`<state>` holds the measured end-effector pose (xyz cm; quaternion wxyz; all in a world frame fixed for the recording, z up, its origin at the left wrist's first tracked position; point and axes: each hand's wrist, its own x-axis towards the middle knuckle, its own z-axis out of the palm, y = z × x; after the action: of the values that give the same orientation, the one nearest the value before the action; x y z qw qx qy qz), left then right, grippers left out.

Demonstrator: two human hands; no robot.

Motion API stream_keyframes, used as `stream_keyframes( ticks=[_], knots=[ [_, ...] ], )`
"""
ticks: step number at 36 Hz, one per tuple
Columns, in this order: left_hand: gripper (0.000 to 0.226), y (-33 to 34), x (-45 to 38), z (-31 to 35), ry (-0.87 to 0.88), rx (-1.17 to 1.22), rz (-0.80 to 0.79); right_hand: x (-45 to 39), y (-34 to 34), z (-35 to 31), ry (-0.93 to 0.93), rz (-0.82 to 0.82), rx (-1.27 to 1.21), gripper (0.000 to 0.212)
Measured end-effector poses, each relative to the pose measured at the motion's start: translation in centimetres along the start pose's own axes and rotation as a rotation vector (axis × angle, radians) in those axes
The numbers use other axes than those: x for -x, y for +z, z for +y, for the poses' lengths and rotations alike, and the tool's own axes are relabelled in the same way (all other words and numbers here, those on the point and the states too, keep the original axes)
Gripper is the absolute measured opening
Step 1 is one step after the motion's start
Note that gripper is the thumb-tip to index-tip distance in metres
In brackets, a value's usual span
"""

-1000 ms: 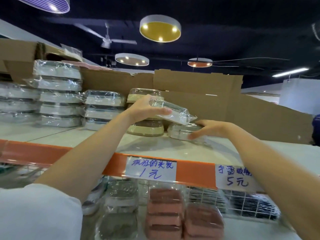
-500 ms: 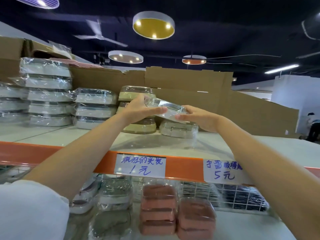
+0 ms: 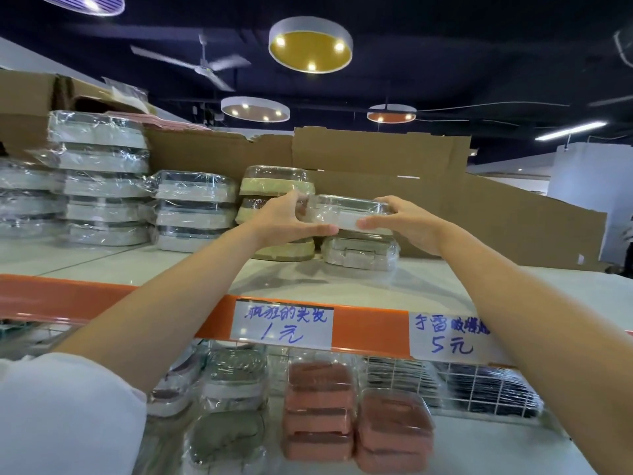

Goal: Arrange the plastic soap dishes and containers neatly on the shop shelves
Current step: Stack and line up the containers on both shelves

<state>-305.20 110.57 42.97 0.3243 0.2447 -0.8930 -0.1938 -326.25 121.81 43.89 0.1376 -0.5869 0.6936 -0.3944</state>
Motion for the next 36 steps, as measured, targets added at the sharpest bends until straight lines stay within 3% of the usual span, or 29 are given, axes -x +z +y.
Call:
stream_keyframes(
  ticks=[4,8,12,24,31,36],
  knots=[
    [0.066,-0.1,-0.1,-0.9,0.022,-0.153,-0.055,-0.3,-1.2,1.7,0.022,0.062,0.029,0.091],
    [0.040,0.1,-0.1,-1.3,0.062,-0.307,-0.210,-0.6,-1.4,2.3,0.054,0.119,0.070,0.094],
    [0.037,0.2,-0.1,-1.3,0.092,-0.333,-0.287,-0.9,-1.2,2.3,0.089,0.076,0.106,0.098],
    [0.022,0.9,-0.8,-1.5,0.116,-0.394,-0.285,-1.1,-1.1,2.4,0.121,-0.002,0.092,0.103],
    [0.030,-0.1,-0.1,-0.5,0.085,-0.493,-0.294,-0.4,-1.0,1.8,0.151,0.073,0.172,0.121],
    [0.023,-1.6,1.6,0.5,0.108,-0.552,-0.279,1.4,-0.5,-0.1,0.164,0.255,0.482,0.107]
  ],
)
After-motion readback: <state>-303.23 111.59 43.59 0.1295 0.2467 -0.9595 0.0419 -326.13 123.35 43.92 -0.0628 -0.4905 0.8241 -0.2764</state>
